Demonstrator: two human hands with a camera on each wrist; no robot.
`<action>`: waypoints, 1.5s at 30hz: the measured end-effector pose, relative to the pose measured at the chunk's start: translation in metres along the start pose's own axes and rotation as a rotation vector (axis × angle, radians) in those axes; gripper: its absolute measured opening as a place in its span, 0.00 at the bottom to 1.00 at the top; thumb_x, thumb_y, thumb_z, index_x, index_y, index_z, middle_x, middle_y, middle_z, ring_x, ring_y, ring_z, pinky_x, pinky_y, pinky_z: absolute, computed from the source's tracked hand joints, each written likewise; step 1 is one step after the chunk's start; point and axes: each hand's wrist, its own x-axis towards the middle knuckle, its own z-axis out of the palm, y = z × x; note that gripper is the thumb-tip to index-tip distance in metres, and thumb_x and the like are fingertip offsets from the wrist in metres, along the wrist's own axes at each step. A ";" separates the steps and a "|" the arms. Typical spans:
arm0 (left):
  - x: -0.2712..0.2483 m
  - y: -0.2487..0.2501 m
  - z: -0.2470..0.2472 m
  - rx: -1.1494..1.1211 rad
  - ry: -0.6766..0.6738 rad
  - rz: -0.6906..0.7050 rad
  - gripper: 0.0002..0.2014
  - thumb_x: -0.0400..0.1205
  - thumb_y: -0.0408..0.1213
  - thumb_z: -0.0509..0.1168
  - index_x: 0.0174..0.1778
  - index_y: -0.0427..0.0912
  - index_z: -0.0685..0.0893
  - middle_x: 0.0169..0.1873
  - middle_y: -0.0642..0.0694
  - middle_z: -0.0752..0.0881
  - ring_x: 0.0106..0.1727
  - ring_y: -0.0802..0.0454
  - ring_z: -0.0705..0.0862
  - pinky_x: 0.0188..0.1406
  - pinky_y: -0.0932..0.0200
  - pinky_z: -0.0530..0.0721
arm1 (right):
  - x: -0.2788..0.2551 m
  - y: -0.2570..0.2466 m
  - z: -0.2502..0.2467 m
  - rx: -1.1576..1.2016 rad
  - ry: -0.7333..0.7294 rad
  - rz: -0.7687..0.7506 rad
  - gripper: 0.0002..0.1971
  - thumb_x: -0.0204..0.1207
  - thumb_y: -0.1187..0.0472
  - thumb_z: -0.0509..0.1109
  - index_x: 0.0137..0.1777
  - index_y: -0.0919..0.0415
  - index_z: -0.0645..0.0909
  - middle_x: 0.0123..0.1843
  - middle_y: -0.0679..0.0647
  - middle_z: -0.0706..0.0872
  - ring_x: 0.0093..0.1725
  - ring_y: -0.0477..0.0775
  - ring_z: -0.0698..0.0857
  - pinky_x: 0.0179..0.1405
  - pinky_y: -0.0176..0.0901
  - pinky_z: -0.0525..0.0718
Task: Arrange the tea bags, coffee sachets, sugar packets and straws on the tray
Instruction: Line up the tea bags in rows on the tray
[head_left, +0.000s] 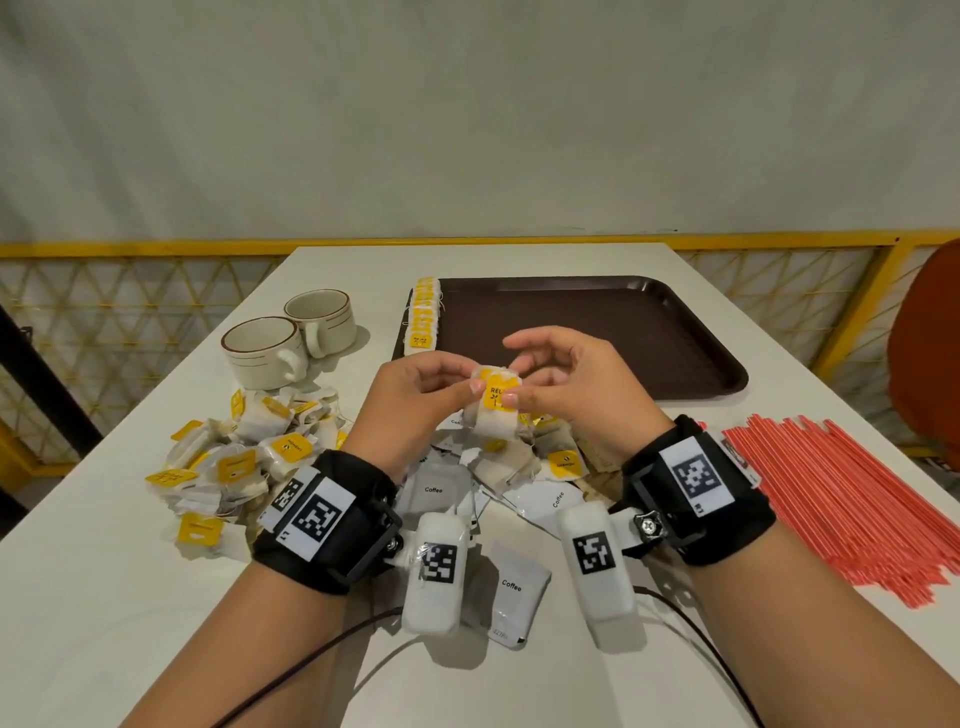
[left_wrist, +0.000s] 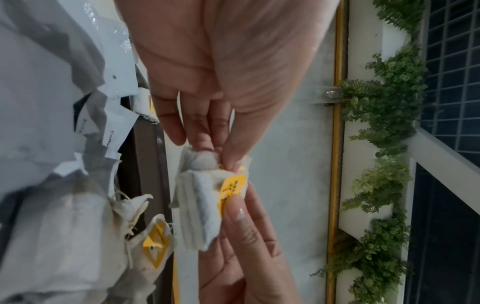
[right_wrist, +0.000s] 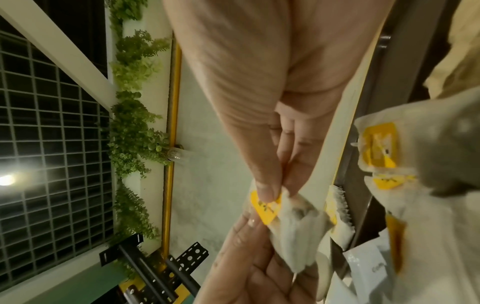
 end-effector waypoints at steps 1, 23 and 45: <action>0.000 0.000 0.000 -0.008 -0.002 -0.006 0.04 0.76 0.26 0.70 0.46 0.35 0.87 0.42 0.38 0.89 0.40 0.53 0.87 0.42 0.64 0.85 | -0.001 -0.001 0.000 0.005 -0.003 0.005 0.23 0.64 0.77 0.79 0.56 0.59 0.83 0.47 0.58 0.86 0.34 0.46 0.86 0.42 0.39 0.88; -0.003 0.003 0.001 -0.043 -0.031 -0.037 0.05 0.77 0.27 0.69 0.43 0.39 0.89 0.39 0.44 0.91 0.40 0.53 0.88 0.43 0.64 0.86 | 0.001 0.006 0.002 0.073 0.059 0.075 0.18 0.67 0.76 0.78 0.56 0.63 0.83 0.35 0.54 0.88 0.35 0.49 0.87 0.37 0.38 0.87; 0.005 0.002 -0.011 -0.052 0.215 -0.087 0.07 0.77 0.23 0.67 0.41 0.40 0.85 0.36 0.45 0.88 0.36 0.53 0.84 0.37 0.65 0.83 | 0.012 0.000 0.010 -0.993 -0.435 0.046 0.04 0.75 0.58 0.74 0.48 0.53 0.88 0.43 0.38 0.78 0.38 0.32 0.77 0.41 0.28 0.70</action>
